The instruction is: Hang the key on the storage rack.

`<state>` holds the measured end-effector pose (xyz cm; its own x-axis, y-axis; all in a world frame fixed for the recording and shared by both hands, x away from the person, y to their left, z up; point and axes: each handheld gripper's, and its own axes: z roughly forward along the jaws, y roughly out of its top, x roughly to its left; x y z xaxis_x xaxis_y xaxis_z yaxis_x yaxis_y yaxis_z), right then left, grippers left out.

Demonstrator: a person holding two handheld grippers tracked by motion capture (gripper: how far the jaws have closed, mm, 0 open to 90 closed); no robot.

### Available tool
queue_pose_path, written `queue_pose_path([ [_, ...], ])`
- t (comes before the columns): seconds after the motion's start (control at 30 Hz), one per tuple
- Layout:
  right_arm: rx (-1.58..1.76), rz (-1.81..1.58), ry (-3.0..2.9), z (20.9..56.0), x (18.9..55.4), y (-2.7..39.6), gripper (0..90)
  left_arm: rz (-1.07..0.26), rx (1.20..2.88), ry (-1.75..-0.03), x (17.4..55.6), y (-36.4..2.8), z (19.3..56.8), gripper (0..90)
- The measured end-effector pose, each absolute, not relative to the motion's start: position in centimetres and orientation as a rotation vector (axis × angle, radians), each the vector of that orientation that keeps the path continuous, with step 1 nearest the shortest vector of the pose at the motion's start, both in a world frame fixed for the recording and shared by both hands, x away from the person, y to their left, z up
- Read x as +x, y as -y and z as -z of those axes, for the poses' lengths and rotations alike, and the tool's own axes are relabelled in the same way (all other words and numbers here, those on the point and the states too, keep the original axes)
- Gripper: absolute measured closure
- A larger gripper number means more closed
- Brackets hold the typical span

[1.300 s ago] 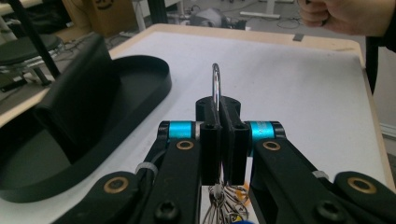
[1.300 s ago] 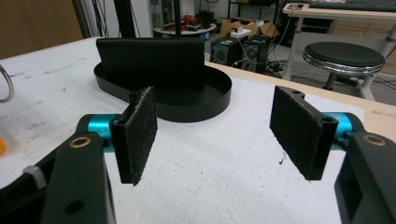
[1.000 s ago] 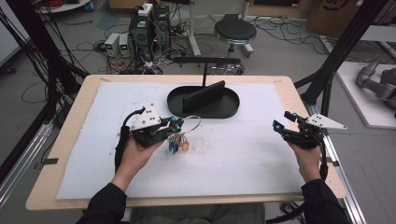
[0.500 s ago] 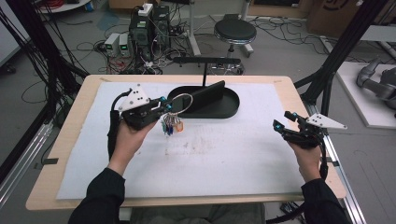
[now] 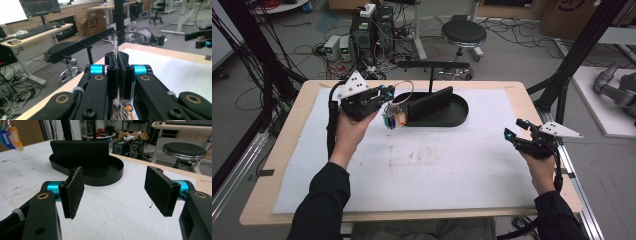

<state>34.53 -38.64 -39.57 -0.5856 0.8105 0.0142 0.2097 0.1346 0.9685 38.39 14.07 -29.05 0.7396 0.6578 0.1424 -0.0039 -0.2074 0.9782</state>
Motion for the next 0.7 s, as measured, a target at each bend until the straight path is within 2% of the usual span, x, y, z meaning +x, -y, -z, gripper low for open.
queue_pose_path([
  [0.7,0.979,-1.484,-1.879,39.6,34.6,38.8,32.4,-0.706,1.716,-0.601,43.3,-13.6,28.5,86.8],
])
